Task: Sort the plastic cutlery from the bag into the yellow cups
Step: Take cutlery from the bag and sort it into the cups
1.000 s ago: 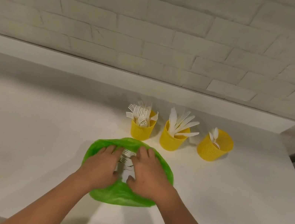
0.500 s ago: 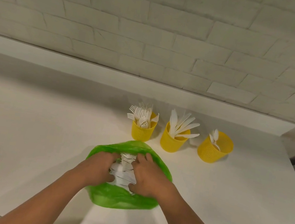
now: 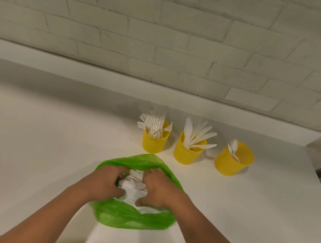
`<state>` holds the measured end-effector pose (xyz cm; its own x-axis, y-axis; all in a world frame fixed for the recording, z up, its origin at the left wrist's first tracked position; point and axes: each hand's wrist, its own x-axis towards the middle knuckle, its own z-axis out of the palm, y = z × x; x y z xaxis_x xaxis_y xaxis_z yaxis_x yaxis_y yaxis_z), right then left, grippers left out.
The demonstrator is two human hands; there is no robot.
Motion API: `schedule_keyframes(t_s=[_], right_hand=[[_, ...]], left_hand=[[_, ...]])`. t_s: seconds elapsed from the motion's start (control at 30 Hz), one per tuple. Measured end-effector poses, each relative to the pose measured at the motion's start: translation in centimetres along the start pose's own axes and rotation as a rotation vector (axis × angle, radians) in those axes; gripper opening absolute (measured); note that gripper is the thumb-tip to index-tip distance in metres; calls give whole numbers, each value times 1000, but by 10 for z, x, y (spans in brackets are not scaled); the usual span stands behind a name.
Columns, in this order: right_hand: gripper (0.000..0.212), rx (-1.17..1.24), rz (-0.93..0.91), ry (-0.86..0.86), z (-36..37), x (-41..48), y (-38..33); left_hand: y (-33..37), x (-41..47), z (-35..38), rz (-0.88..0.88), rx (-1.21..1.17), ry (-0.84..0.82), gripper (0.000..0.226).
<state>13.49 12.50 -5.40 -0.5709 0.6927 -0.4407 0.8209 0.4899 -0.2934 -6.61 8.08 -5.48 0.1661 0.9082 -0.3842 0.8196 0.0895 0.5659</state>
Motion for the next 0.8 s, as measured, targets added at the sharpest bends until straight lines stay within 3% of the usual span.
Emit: schedule_keyframes(t_s=[0.27,0.43,0.7,0.8], right_hand=[[55,-90,40,106,4,-9,-13],[62,-210,91,110,16,-10,-21],[41,-246,27,203,23,-15,-7],[35,-269,4,227,29,-16,-4]], left_hand=[[-1,-2,2,-6,-101,89,30],[-6,-2,4,-51,-197,116,20],[-8,-3,3,-112,-321,169,22],[-8,-3,2,-161,-468,153,21]])
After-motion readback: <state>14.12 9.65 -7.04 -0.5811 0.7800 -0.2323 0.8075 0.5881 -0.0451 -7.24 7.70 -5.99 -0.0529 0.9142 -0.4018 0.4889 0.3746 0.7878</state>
